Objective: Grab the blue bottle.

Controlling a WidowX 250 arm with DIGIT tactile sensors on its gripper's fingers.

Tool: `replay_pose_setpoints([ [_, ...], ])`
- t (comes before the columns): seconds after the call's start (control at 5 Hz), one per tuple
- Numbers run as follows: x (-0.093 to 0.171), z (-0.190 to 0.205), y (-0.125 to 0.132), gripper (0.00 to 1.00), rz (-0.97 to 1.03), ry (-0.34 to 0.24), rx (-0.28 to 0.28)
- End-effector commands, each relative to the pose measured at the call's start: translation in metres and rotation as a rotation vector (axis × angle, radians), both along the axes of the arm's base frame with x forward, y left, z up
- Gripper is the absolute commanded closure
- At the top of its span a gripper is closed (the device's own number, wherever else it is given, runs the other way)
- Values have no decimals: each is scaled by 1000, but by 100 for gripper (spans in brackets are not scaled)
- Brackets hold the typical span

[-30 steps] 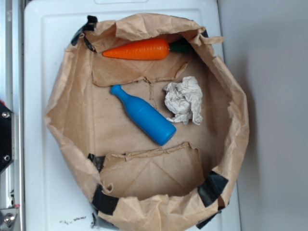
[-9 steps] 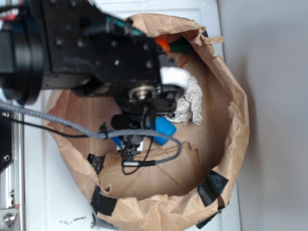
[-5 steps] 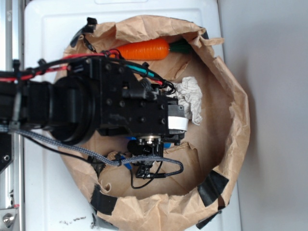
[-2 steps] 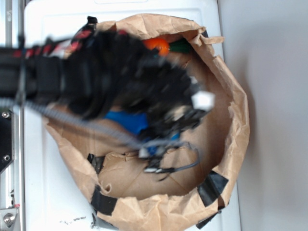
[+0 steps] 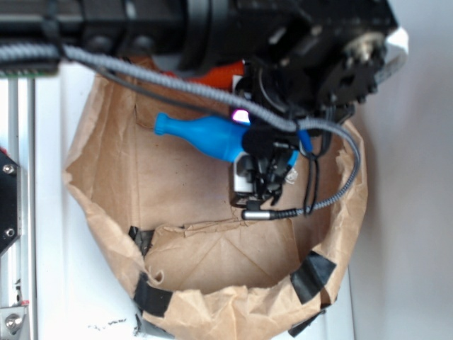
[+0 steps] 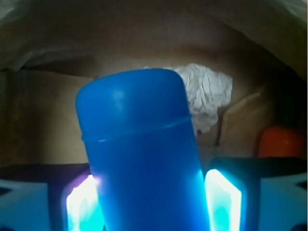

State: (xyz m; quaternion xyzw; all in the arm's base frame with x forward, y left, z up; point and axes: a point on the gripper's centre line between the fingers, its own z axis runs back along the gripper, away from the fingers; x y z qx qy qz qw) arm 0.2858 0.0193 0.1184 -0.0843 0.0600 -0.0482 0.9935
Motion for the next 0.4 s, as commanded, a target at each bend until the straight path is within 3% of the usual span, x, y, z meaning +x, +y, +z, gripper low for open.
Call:
replay_pose_setpoints([
  [0.0, -29, 42, 7, 100, -40, -165, -32],
  [0.2, -42, 40, 1, 0, 4, -163, 116],
])
